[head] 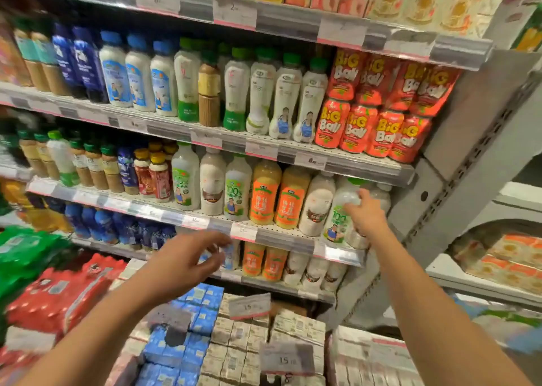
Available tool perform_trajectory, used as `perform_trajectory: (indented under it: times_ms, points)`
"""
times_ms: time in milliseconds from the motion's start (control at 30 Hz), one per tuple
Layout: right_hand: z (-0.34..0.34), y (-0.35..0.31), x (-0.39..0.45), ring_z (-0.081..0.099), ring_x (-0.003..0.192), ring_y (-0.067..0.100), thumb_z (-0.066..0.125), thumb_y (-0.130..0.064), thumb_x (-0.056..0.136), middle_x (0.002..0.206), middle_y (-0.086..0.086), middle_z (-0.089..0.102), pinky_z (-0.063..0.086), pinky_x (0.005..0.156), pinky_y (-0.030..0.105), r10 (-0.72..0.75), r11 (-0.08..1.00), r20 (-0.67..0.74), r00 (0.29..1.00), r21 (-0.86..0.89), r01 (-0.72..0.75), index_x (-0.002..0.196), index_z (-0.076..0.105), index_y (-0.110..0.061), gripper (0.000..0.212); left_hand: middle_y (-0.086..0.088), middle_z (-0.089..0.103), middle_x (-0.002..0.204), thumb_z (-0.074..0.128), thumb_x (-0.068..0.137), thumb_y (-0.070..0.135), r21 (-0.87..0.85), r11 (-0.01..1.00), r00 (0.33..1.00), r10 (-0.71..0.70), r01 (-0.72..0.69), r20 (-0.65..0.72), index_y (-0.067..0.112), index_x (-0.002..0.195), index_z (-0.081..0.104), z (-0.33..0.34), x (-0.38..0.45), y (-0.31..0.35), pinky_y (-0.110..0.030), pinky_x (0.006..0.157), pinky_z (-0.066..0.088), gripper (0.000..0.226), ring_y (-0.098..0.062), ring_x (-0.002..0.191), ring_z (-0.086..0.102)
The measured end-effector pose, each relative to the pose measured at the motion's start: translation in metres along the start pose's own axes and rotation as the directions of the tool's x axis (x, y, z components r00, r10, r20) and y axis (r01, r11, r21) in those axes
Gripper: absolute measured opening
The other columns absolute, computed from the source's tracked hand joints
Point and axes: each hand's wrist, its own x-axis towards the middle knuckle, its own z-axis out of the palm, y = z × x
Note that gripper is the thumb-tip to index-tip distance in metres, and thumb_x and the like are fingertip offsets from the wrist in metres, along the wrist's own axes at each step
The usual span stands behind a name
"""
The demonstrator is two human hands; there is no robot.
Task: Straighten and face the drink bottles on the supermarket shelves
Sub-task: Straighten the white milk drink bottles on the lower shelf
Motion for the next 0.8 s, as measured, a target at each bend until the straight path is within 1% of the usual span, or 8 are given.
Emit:
perform_trajectory:
  times_ms: [100, 200, 300, 367, 500, 600, 667, 800]
  points:
    - [0.006, 0.002, 0.036, 0.057, 0.117, 0.043, 0.071, -0.031, 0.088, 0.134, 0.027, 0.056, 0.047, 0.098, 0.051, 0.061, 0.998, -0.086, 0.994, 0.001, -0.062, 0.132, 0.051, 0.002, 0.058, 0.024, 0.06, 0.126, 0.055, 0.099, 0.04, 0.014, 0.998, 0.998, -0.068, 0.068, -0.014, 0.039, 0.132, 0.057, 0.005, 0.005, 0.001, -0.033, 0.097, 0.053, 0.033, 0.006, 0.11, 0.057]
    - [0.018, 0.001, 0.06, 0.056, 0.115, 0.054, 0.074, -0.039, 0.086, 0.121, 0.038, 0.058, 0.048, 0.093, 0.057, 0.149, 0.988, -0.073, 0.986, -0.019, -0.151, 0.116, 0.053, 0.013, 0.063, 0.017, 0.048, 0.145, 0.054, 0.099, 0.04, 0.128, 0.987, 0.995, -0.098, 0.098, -0.004, 0.037, 0.143, 0.046, 0.006, 0.008, -0.006, -0.035, 0.107, 0.047, 0.045, -0.005, 0.125, 0.051]
    - [0.029, 0.003, 0.07, 0.059, 0.109, 0.055, 0.075, -0.037, 0.09, 0.109, 0.038, 0.062, 0.051, 0.087, 0.057, 0.178, 0.984, -0.117, 0.977, 0.021, -0.177, 0.099, 0.053, 0.006, 0.049, 0.012, 0.023, 0.163, 0.055, 0.098, 0.041, 0.288, 0.947, 0.99, -0.144, 0.14, -0.007, 0.038, 0.153, 0.028, 0.004, 0.011, -0.019, -0.039, 0.115, 0.04, 0.061, -0.013, 0.144, 0.033]
    - [0.031, 0.004, 0.073, 0.06, 0.108, 0.053, 0.077, -0.04, 0.088, 0.107, 0.036, 0.064, 0.051, 0.085, 0.055, 0.207, 0.978, -0.156, 0.966, 0.058, -0.201, 0.097, 0.052, 0.003, 0.051, 0.01, 0.017, 0.166, 0.054, 0.098, 0.042, 0.364, 0.92, 0.987, -0.159, 0.148, 0.001, 0.037, 0.153, 0.026, 0.004, 0.018, -0.028, -0.043, 0.113, 0.043, 0.062, -0.017, 0.147, 0.029]
    - [0.035, 0.005, 0.078, 0.061, 0.107, 0.052, 0.079, -0.04, 0.087, 0.103, 0.034, 0.065, 0.052, 0.083, 0.054, 0.217, 0.976, -0.204, 0.954, 0.069, -0.208, 0.099, 0.057, 0.008, 0.054, 0.007, 0.022, 0.165, 0.053, 0.099, 0.041, 0.412, 0.899, 0.985, -0.173, 0.15, 0.018, 0.033, 0.153, 0.03, 0.002, 0.032, -0.053, -0.041, 0.11, 0.045, 0.06, -0.019, 0.146, 0.032]
    - [0.034, 0.007, 0.072, 0.06, 0.112, 0.052, 0.079, -0.037, 0.087, 0.112, 0.034, 0.064, 0.05, 0.089, 0.056, 0.224, 0.973, -0.214, 0.951, 0.103, -0.206, 0.107, 0.056, 0.007, 0.053, 0.008, 0.026, 0.162, 0.056, 0.097, 0.042, 0.42, 0.893, 0.982, -0.188, 0.164, 0.016, 0.033, 0.152, 0.032, -0.007, 0.048, -0.076, -0.041, 0.105, 0.049, 0.06, -0.018, 0.143, 0.038]
    - [0.032, 0.005, 0.061, 0.057, 0.116, 0.05, 0.077, -0.034, 0.089, 0.117, 0.031, 0.064, 0.047, 0.092, 0.054, 0.199, 0.972, -0.207, 0.958, 0.164, -0.167, 0.112, 0.055, 0.002, 0.049, 0.009, 0.03, 0.161, 0.059, 0.096, 0.04, 0.399, 0.901, 0.982, -0.19, 0.171, 0.01, 0.032, 0.151, 0.035, -0.015, 0.061, -0.09, -0.038, 0.102, 0.051, 0.061, -0.017, 0.137, 0.044]
    - [0.037, 0.002, 0.034, 0.06, 0.106, 0.045, 0.078, -0.029, 0.089, 0.106, 0.023, 0.068, 0.043, 0.085, 0.047, 0.094, 0.979, -0.271, 0.958, 0.198, -0.04, 0.11, 0.056, -0.006, 0.038, 0.004, 0.039, 0.156, 0.064, 0.094, 0.036, 0.39, 0.908, 0.986, -0.166, 0.155, -0.007, 0.026, 0.149, 0.041, -0.03, 0.087, -0.126, -0.035, 0.105, 0.047, 0.06, -0.018, 0.132, 0.05]
